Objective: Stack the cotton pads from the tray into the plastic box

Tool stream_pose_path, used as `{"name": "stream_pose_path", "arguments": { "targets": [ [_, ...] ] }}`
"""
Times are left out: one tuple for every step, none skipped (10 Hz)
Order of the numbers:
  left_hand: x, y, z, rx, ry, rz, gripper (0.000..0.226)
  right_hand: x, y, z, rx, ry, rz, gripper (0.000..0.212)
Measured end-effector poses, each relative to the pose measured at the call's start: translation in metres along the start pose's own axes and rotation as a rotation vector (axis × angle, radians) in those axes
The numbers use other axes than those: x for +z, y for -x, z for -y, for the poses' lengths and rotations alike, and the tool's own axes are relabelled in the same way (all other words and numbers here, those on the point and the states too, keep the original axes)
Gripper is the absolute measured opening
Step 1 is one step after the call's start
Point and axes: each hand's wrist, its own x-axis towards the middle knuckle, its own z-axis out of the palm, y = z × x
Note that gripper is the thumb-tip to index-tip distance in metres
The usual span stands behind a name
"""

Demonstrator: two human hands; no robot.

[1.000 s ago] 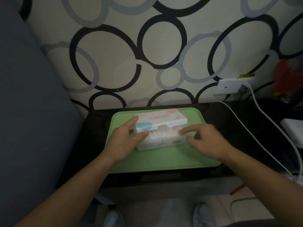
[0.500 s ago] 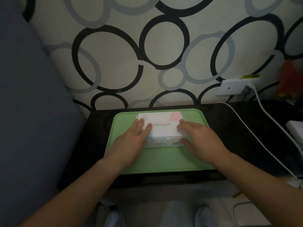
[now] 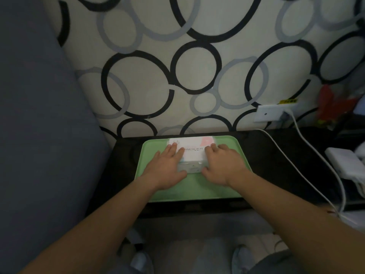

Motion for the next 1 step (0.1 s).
{"name": "stream_pose_path", "arguments": {
  "targets": [
    [-0.0207, 0.0055, -0.0003, -0.055, 0.066, -0.005, 0.073, -0.0179, -0.0058, -0.0028, 0.025, -0.059, 0.093, 0.062]
  ]
}}
